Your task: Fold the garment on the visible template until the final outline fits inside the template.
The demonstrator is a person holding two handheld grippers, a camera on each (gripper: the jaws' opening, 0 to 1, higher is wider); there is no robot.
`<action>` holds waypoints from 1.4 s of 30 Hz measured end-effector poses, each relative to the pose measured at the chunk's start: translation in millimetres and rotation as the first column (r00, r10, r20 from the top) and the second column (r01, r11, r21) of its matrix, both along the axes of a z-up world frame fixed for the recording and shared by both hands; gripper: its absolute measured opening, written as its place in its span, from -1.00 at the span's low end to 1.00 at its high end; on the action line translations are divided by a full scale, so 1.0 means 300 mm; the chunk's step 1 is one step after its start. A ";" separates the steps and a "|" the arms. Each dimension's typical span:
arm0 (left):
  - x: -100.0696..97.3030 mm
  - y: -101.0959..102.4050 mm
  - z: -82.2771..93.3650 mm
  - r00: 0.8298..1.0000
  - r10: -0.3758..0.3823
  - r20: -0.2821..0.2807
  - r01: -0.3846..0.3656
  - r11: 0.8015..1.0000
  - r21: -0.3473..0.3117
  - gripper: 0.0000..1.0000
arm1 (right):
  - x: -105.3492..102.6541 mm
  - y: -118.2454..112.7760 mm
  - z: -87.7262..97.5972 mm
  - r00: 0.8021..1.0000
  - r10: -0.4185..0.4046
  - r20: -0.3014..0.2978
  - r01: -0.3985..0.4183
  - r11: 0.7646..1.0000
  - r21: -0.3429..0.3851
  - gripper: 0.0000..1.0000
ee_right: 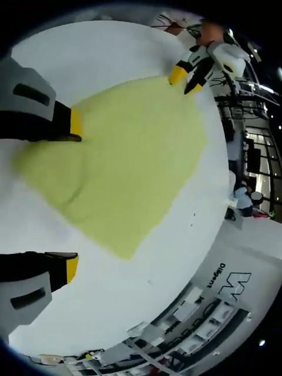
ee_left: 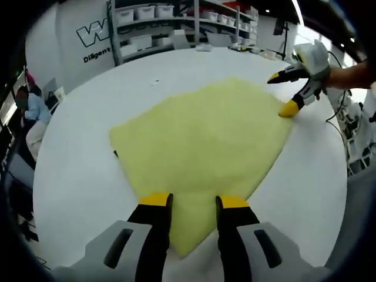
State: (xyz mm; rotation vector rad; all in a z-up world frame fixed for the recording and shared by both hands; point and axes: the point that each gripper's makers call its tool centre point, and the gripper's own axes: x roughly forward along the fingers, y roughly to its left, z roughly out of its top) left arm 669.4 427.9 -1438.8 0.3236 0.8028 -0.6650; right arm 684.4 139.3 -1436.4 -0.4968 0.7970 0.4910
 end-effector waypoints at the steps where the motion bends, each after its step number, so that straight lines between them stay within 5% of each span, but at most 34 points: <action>1: 0.004 -0.004 -0.002 1.000 0.000 0.000 0.000 1.000 0.001 -0.30 | 0.002 -0.002 0.001 1.000 0.003 0.003 -0.003 1.000 -0.009 0.39; 10: 0.022 0.000 -0.001 0.999 -0.045 0.031 0.044 0.999 0.009 -0.23 | -0.019 0.002 0.011 1.000 -0.024 0.018 0.024 1.000 -0.001 0.43; 13: 0.009 0.002 0.034 0.993 -0.081 0.086 0.083 0.996 -0.017 -0.07 | -0.033 0.037 0.056 0.998 -0.037 0.053 0.032 0.995 0.093 0.59; 18: -0.022 0.017 0.124 0.985 -0.060 0.160 0.076 0.993 -0.095 0.25 | -0.082 0.084 0.139 0.994 -0.032 0.103 0.009 0.976 0.218 0.70; 24: -0.101 0.075 0.284 0.972 -0.069 0.224 0.098 0.988 -0.120 0.56 | -0.154 0.113 0.205 0.987 -0.006 0.160 -0.035 0.967 0.253 0.89; 29: -0.160 0.118 0.338 0.970 -0.044 0.239 0.081 0.986 -0.148 0.76 | -0.204 0.124 0.212 0.987 -0.037 0.156 -0.006 0.963 0.270 0.98; 34: -0.222 0.113 0.354 0.960 -0.081 0.267 0.124 0.981 -0.148 0.76 | -0.265 0.122 0.229 0.982 -0.096 0.165 0.045 0.957 0.287 0.98; 42: -0.277 0.134 0.312 0.965 -0.033 0.260 0.093 0.970 -0.225 0.81 | -0.372 0.102 0.229 0.978 -0.124 0.170 0.076 0.961 0.267 0.98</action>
